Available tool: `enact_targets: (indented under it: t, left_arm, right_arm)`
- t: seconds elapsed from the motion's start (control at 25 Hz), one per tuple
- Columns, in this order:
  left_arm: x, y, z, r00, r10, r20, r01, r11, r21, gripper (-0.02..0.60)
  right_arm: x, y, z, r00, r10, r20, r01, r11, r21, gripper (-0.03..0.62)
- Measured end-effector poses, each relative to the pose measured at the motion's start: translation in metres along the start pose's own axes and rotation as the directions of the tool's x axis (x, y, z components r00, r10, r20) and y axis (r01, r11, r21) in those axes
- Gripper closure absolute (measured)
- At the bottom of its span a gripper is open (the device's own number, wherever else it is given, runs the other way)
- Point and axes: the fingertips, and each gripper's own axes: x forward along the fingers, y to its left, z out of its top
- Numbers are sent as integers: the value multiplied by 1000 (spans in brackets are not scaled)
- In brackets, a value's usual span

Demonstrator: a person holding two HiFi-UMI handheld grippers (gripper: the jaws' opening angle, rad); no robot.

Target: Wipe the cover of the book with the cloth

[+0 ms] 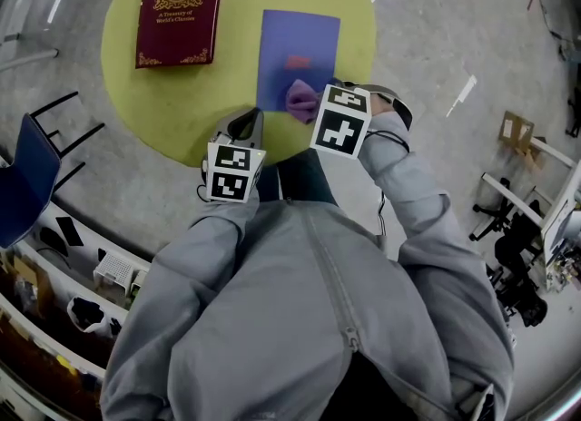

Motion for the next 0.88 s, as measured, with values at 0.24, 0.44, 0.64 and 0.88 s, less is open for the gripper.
enact_targets:
  t: [0.24, 0.44, 0.64, 0.88]
  left_arm:
    - [-3, -4, 2, 1000, -11, -6, 11, 999, -36, 565]
    - [-5, -6, 3, 1000, -13, -21, 12, 998, -54, 565]
    - [-8, -8, 4, 998, -35, -47, 32, 998, -54, 565]
    - [-20, -11, 7, 994, -41, -99, 39, 999, -22, 565]
  right_arm:
    - [-5, 0, -26, 1000, 4, -1, -3, 996, 92, 496]
    - [-12, 4, -45, 1000, 5, 8, -6, 984, 180, 496]
    - [-24, 14, -65, 999, -14, 41, 1, 954, 299, 496]
    - [-53, 33, -70, 982, -79, 170, -4, 899, 438, 496]
